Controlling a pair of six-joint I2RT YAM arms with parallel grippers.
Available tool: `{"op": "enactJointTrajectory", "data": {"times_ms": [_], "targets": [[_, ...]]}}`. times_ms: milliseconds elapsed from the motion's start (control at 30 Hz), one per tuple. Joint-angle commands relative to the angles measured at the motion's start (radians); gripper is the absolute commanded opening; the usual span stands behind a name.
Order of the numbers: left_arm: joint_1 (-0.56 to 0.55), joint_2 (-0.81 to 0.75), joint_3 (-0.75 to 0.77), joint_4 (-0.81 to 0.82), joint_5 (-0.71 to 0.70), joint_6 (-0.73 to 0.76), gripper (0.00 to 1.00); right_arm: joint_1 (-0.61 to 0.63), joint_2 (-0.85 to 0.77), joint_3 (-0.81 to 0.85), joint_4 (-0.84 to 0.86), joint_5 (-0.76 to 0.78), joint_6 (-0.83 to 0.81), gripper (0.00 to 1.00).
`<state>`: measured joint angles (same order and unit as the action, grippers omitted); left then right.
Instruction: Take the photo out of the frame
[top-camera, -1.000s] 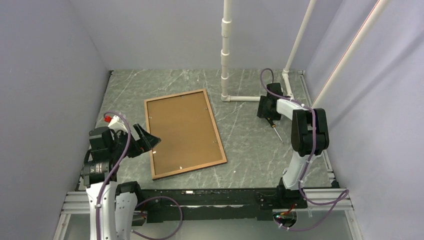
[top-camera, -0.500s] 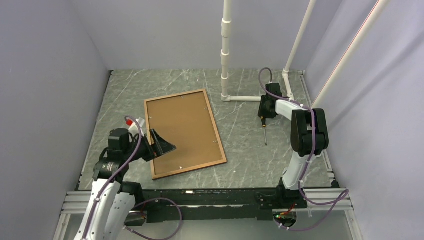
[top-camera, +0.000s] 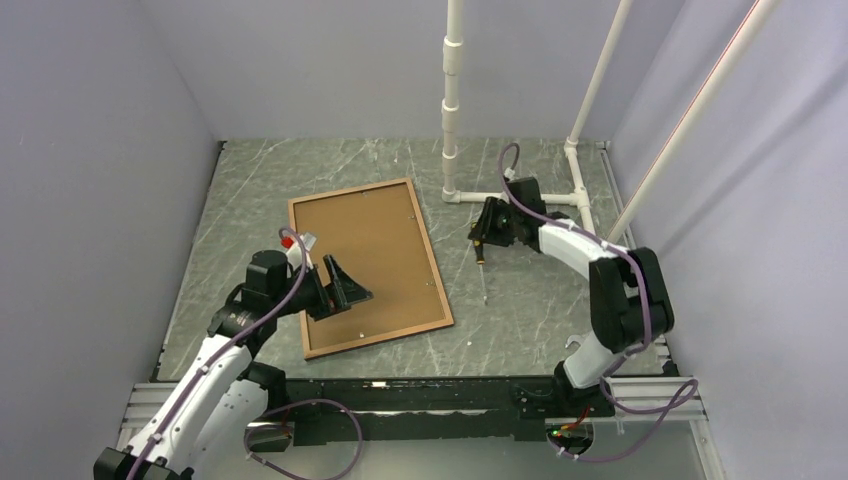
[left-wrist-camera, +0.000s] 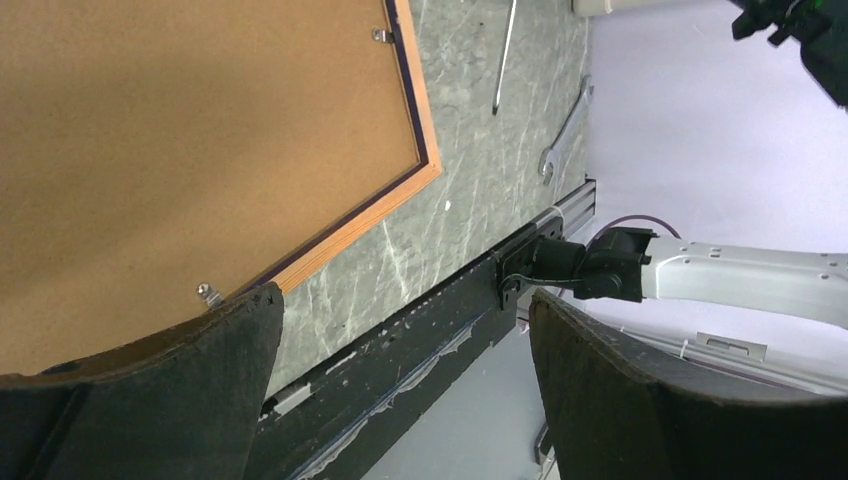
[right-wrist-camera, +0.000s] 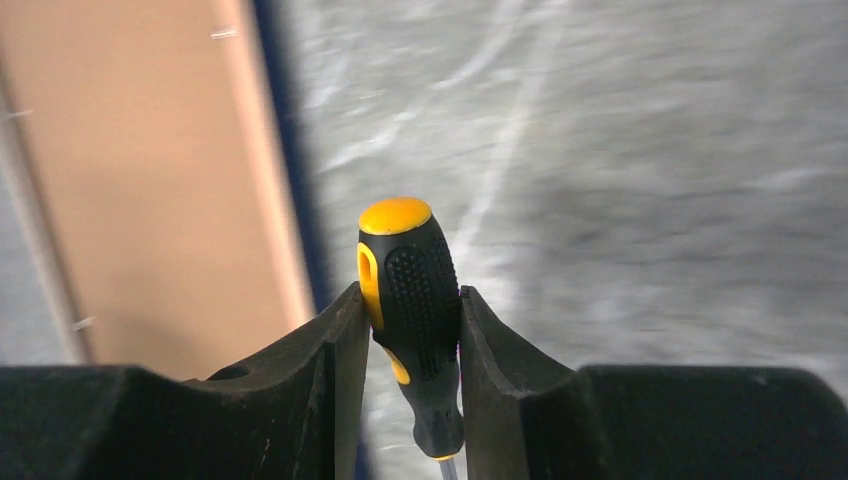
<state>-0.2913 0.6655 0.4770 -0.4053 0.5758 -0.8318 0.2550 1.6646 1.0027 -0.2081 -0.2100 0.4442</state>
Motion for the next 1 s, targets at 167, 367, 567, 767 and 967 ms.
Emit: {"op": "enactJointTrajectory", "data": {"times_ms": [167, 367, 567, 767, 967], "targets": [[-0.052, -0.001, -0.031, 0.251, 0.012, -0.03, 0.96, 0.193, -0.158, -0.293, 0.789, -0.362, 0.657, 0.0], [-0.112, -0.032, -0.073, 0.356, 0.015, -0.035, 0.99, 0.293, -0.096, -0.421, 1.272, -0.299, 1.004, 0.0], [-0.189, 0.038, -0.048, 0.334, -0.027, 0.017, 0.99, 0.359, 0.029, -0.401, 1.53, -0.292, 1.175, 0.0], [-0.248, 0.098, -0.047, 0.37, -0.072, 0.014, 0.94, 0.419, 0.109, -0.38, 1.614, -0.287, 1.217, 0.0], [-0.281, 0.16, -0.073, 0.492, -0.058, -0.018, 0.87, 0.439, 0.103, -0.364, 1.594, -0.303, 1.213, 0.0]]}}
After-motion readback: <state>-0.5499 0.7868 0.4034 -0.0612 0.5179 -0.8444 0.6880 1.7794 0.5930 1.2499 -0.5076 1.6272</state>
